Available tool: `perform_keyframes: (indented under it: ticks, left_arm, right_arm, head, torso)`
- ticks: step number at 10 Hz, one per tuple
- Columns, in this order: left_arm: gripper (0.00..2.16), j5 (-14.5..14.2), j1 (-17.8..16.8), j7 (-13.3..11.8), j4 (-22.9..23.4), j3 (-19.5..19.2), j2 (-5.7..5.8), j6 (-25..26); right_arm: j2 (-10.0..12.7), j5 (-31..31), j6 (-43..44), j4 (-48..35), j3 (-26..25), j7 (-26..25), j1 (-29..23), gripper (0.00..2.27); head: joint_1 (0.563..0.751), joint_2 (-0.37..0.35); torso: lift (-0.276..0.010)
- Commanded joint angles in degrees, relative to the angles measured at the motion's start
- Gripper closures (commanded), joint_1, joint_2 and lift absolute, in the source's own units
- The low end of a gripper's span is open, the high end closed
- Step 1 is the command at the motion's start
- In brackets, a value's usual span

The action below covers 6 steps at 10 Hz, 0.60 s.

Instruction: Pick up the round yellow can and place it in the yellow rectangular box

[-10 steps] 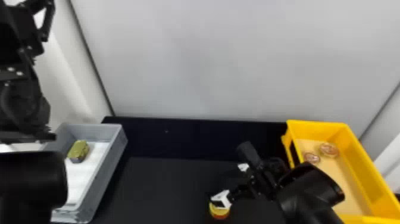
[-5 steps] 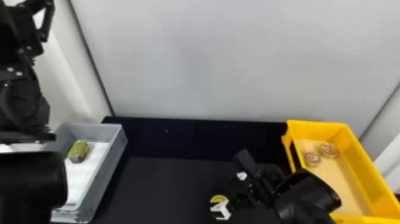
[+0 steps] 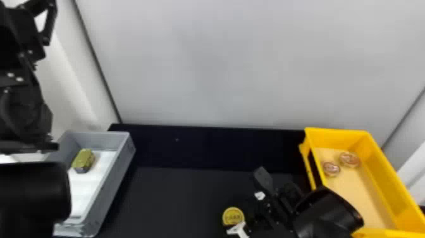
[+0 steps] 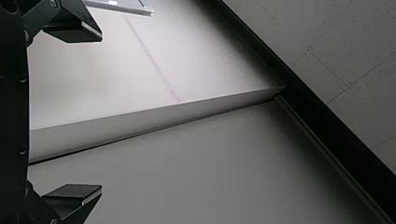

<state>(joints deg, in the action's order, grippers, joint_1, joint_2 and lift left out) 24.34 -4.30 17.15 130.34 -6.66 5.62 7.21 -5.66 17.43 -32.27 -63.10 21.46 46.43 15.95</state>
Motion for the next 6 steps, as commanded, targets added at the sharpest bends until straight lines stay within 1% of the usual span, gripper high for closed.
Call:
perform_keyframes:
  ticks: [1, 6]
  left_arm:
    - [0.13, 0.0, 0.1, 0.0, 0.0, 0.0, -0.08, 0.0]
    - [0.13, 0.0, 0.1, 0.0, 0.0, 0.2, 0.01, 0.2]
  right_arm:
    - [-0.1, 0.5, -0.2, 0.6, -0.1, 0.0, -0.2, 0.05]
    - [0.3, 1.3, 2.0, 5.1, -0.9, -0.6, 0.6, 0.05]
  head:
    - [0.663, 0.054]
    - [0.663, 0.054]
  torso:
    - [-0.010]
    - [-0.010]
